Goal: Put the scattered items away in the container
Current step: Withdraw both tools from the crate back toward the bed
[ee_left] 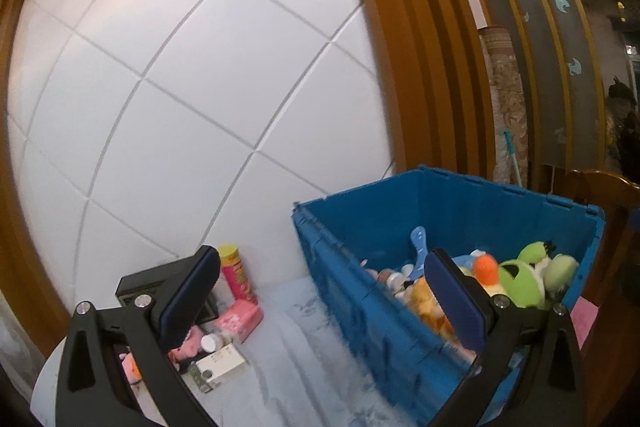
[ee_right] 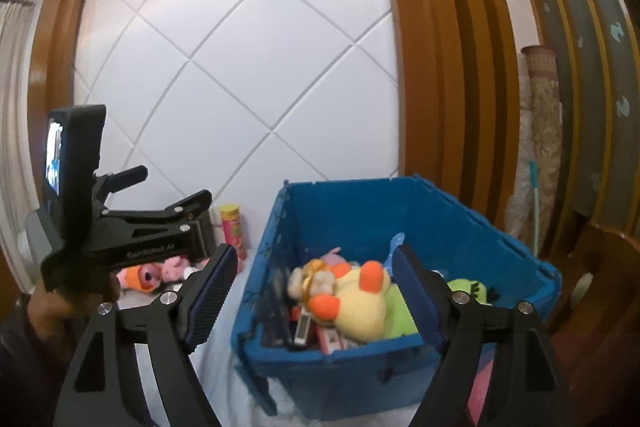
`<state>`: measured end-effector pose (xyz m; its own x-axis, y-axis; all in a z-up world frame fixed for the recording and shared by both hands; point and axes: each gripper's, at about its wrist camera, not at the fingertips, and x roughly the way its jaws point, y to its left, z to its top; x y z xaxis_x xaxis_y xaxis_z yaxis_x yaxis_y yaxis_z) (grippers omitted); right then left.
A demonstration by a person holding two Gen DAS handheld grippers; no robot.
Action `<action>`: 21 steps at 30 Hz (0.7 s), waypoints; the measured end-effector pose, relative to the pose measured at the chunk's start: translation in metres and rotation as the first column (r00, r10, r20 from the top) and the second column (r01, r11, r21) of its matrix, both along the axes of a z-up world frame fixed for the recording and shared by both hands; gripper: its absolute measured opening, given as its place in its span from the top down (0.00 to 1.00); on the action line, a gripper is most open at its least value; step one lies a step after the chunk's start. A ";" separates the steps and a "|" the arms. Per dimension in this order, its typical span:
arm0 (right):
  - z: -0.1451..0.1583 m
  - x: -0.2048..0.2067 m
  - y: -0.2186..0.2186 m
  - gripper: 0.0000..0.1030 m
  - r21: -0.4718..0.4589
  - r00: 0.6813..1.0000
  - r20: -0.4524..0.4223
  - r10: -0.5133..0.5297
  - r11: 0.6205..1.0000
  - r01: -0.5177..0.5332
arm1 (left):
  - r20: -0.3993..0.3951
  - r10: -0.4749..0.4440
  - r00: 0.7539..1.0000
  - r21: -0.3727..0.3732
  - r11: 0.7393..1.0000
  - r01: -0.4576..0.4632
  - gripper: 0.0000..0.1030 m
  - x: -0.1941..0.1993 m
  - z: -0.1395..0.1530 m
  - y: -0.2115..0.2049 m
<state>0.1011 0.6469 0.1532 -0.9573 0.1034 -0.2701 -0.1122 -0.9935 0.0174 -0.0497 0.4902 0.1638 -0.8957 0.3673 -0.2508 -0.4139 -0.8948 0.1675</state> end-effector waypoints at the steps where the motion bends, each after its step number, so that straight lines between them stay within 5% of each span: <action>1: -0.003 0.003 -0.007 0.18 0.004 1.000 0.001 0.001 1.000 -0.001 | 0.003 0.005 1.000 0.000 1.000 -0.005 0.00 0.002 -0.002 -0.008; 21: -0.048 0.083 -0.135 0.05 0.018 0.981 0.071 -0.180 0.984 0.180 | 0.077 -0.123 0.989 -0.078 0.989 0.129 0.00 0.084 -0.062 -0.119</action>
<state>0.1846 0.5117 0.1056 -0.9008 0.2756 -0.3356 -0.2898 -0.9571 -0.0081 0.0347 0.3709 0.1021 -0.8221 0.4518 -0.3464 -0.5363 -0.8188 0.2046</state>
